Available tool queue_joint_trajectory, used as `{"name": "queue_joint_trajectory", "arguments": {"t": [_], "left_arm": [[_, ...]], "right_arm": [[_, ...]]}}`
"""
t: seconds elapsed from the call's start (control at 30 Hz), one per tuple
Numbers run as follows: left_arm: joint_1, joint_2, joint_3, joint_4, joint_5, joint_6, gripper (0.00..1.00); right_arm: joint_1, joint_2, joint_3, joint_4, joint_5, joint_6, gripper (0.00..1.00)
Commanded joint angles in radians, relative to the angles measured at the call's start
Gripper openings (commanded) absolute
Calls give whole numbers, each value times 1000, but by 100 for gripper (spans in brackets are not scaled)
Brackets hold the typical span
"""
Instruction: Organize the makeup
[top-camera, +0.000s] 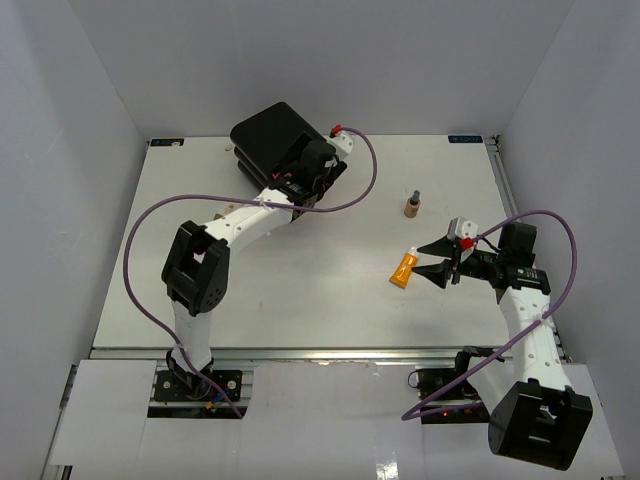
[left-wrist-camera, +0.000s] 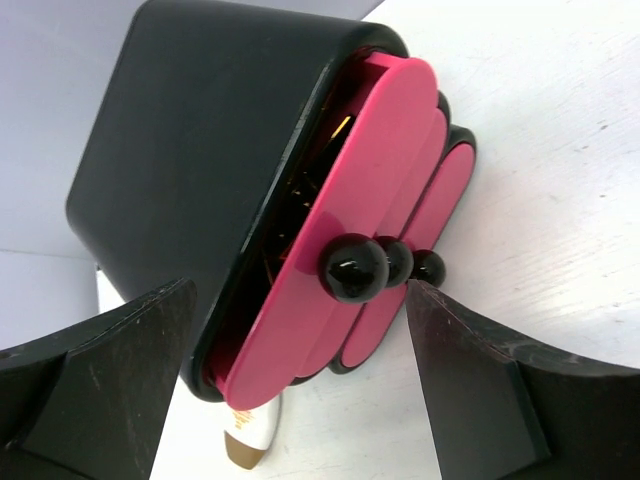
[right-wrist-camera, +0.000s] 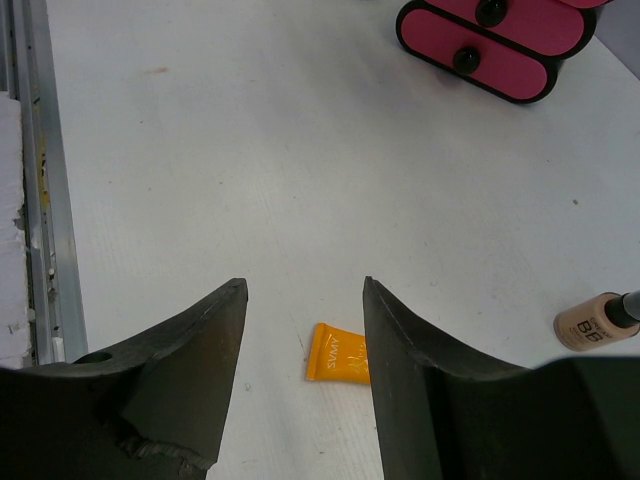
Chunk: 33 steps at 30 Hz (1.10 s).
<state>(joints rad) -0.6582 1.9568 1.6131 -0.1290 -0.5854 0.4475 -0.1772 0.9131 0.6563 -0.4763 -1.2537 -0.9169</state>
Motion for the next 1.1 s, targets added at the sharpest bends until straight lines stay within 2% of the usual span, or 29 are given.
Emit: {"name": "queue_joint_trajectory", "arguments": {"t": [0.0,0.13,0.33,0.5,0.6,0.8,1.07], "left_arm": [[-4,-93,10,-29,70,-87,97],[-4,-202,-47,-52,175,-157,97],[-8,-278,-110,-99,353,-263,93],[-15,-236,-108,-151,431,-295,92],[-17,-166,-48,-218,445,-306,91],[-17,-14,89,-341,361,-317,91],[-17,105,212,-349,153,-272,93]], "right_arm": [[-8,-8,6,5,-33,3,56],[-9,-6,5,5,-35,3,56],[-8,-1,5,5,-36,3,56],[-10,4,3,5,-36,4,56],[-13,6,3,5,-36,4,56],[-14,7,3,5,-38,4,56],[-15,11,3,5,-41,6,56]]}}
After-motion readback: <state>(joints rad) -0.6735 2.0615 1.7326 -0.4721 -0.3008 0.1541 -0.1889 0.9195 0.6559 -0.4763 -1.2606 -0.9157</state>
